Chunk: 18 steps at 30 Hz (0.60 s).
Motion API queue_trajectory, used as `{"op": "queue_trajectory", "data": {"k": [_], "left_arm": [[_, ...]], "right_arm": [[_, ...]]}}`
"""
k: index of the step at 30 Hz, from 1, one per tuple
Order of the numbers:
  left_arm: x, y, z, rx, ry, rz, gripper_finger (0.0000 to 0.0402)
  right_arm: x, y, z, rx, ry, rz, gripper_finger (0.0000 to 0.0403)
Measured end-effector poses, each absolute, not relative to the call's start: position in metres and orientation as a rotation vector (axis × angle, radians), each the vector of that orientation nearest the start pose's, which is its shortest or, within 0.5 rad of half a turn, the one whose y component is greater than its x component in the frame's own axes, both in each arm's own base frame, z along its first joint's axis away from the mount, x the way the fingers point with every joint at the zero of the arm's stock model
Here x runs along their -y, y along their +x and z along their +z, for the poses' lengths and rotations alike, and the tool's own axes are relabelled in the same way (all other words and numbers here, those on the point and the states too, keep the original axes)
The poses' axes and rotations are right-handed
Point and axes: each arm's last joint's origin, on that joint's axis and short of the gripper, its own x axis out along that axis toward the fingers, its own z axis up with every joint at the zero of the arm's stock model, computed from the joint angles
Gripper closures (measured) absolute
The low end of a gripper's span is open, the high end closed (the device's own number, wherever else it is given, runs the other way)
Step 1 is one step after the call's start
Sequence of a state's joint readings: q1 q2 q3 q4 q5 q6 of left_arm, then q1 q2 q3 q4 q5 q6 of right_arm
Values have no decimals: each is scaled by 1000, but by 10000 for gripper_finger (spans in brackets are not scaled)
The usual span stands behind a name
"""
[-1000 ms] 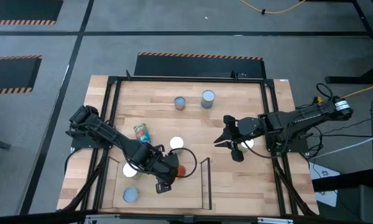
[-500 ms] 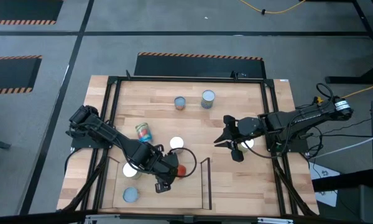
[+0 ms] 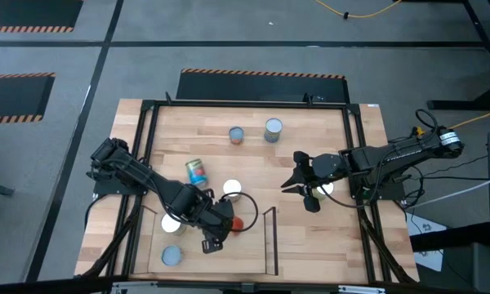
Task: Pick and place cans onto a shelf
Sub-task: Put the canned pineapple on the shelf
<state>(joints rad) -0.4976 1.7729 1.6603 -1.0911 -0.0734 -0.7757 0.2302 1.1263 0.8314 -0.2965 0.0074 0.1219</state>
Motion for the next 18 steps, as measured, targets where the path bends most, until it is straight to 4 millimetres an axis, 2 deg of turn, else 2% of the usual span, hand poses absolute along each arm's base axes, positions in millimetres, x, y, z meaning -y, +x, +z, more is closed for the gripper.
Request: {"op": "queue_trajectory", "data": {"k": [18], "left_arm": [[168, 313, 305, -1259, -366, 103, 401]], "right_arm": [[-54, 232, 274, -600, 47, 180, 331]]}}
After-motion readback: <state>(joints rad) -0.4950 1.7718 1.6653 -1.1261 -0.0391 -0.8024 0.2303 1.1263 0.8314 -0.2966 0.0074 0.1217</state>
